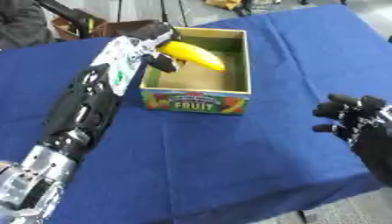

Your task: Pick up objects on the table and place them in the box.

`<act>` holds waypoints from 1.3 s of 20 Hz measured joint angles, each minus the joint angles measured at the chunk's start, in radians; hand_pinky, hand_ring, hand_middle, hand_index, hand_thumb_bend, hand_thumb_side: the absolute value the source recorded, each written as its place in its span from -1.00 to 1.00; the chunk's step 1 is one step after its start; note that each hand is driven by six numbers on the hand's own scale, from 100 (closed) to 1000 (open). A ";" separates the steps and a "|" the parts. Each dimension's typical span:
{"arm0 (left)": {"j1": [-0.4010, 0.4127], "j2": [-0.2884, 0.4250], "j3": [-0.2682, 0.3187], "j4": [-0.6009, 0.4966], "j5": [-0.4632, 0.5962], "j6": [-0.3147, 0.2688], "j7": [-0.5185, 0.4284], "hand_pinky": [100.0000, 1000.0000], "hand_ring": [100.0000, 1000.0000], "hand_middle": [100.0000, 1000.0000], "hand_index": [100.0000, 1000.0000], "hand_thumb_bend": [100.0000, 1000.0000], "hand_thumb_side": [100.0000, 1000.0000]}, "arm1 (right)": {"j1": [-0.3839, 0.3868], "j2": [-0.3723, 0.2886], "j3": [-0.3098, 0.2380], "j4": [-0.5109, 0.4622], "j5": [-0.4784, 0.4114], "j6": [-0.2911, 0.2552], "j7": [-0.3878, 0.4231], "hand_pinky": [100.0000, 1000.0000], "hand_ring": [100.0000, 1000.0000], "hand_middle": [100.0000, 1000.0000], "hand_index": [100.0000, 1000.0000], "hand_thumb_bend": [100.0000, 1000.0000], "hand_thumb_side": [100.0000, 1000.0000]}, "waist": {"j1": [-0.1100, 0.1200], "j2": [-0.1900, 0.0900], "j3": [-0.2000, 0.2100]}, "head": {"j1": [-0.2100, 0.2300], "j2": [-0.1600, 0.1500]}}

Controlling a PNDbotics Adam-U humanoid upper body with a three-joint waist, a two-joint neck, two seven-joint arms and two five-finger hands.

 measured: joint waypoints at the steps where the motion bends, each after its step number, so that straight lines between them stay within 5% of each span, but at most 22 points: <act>1: 0.005 -0.003 -0.004 0.003 -0.002 -0.017 -0.003 0.02 0.01 0.07 0.48 0.41 0.28 | 0.000 0.000 0.000 0.000 0.000 0.000 0.000 0.41 0.64 0.43 0.69 -1.00 0.69 | 0.000 0.000 0.000 | 0.000 0.000; 5: 0.027 -0.006 -0.011 0.002 0.000 -0.075 0.022 0.35 0.30 0.28 0.58 0.93 0.66 | 0.000 0.000 0.000 0.000 0.000 0.000 0.000 0.41 0.64 0.43 0.69 -1.00 0.69 | -0.001 0.000 0.010 | -0.003 0.000; 9: 0.055 0.001 -0.018 -0.023 0.027 -0.117 0.074 0.49 0.43 0.34 0.57 1.00 0.78 | 0.002 0.001 -0.001 0.000 0.000 0.000 -0.001 0.41 0.64 0.43 0.69 -1.00 0.69 | -0.006 -0.002 0.025 | -0.013 0.000; 11: 0.071 0.013 -0.017 -0.063 0.065 -0.124 0.102 0.48 0.40 0.29 0.52 0.89 0.72 | 0.003 0.003 -0.002 0.000 0.000 0.001 -0.003 0.41 0.64 0.43 0.69 -1.00 0.69 | -0.009 -0.007 0.037 | -0.017 0.000; 14: 0.106 0.042 -0.010 -0.166 0.184 -0.115 0.159 0.38 0.31 0.19 0.43 0.43 0.62 | 0.009 0.006 -0.007 0.000 0.000 0.001 -0.005 0.41 0.64 0.43 0.69 -1.00 0.69 | -0.010 -0.012 0.058 | -0.027 0.000; 18: 0.179 0.091 0.015 -0.354 0.478 -0.085 0.252 0.29 0.23 0.12 0.37 -0.05 0.59 | 0.014 0.009 -0.013 0.002 0.000 0.003 -0.012 0.41 0.63 0.43 0.69 -1.00 0.69 | -0.012 -0.020 0.099 | -0.042 0.000; 22: 0.299 0.162 0.060 -0.569 0.770 -0.055 0.342 0.28 0.22 0.11 0.37 -0.15 0.56 | 0.019 0.010 -0.020 0.003 0.000 0.005 -0.019 0.41 0.64 0.43 0.69 -1.00 0.69 | -0.013 -0.023 0.138 | -0.057 0.000; 26: 0.433 0.215 0.124 -0.738 0.932 -0.025 0.421 0.26 0.20 0.10 0.35 -0.22 0.56 | 0.020 0.010 -0.030 0.003 0.001 0.005 -0.029 0.41 0.64 0.43 0.69 -1.00 0.68 | -0.014 -0.026 0.173 | -0.068 0.000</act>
